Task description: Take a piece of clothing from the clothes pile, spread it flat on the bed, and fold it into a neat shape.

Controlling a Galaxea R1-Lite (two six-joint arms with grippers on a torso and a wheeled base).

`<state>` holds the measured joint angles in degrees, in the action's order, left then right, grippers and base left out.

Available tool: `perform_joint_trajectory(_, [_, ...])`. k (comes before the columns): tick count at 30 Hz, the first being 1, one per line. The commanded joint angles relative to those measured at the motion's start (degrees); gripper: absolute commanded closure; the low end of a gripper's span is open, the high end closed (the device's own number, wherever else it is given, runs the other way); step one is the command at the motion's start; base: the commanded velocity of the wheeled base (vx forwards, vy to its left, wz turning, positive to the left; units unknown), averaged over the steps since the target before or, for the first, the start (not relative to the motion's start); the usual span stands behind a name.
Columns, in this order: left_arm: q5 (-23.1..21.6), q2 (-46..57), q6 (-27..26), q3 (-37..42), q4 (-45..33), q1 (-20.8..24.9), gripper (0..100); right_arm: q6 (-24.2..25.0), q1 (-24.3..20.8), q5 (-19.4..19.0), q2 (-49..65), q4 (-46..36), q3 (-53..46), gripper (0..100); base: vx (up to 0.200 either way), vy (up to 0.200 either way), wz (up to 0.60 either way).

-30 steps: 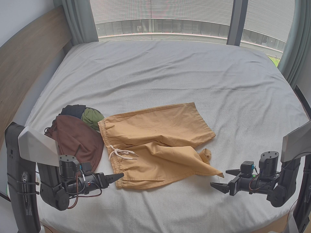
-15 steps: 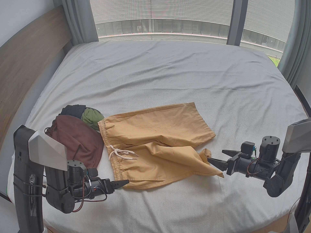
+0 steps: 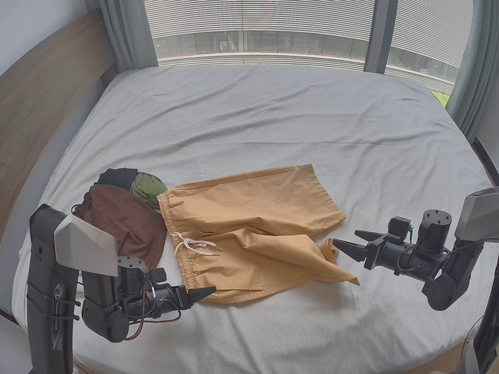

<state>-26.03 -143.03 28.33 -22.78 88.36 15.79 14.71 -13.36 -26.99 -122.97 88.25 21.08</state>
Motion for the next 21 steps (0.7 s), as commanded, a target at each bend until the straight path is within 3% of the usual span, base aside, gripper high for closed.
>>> perform_joint_trajectory(1, [0.1,-0.41,0.06,-0.24,0.06,0.3,0,0.49,0.53,-0.08,1.94,0.08,0.63,0,0.0,0.0,0.0])
perform_joint_trajectory(4, [0.1,-0.49,0.06,-0.42,0.06,0.3,0,1.63,0.62,-0.08,2.64,0.08,0.46,0,0.0,0.0,0.0])
perform_joint_trajectory(5, [0.1,-0.49,0.06,-0.42,0.06,0.3,100,1.63,0.62,-0.08,2.91,0.08,0.37,0,0.0,0.0,0.0])
perform_joint_trajectory(13, [-0.08,-0.41,-0.73,1.25,0.24,-0.49,100,1.63,0.62,-0.08,2.82,0.08,-0.42,0,0.0,0.0,0.0])
perform_joint_trajectory(21, [-2.8,6.54,-1.26,9.78,0.24,-4.54,100,1.63,0.53,-0.08,2.38,-0.01,-1.3,0,0.0,0.0,0.0])
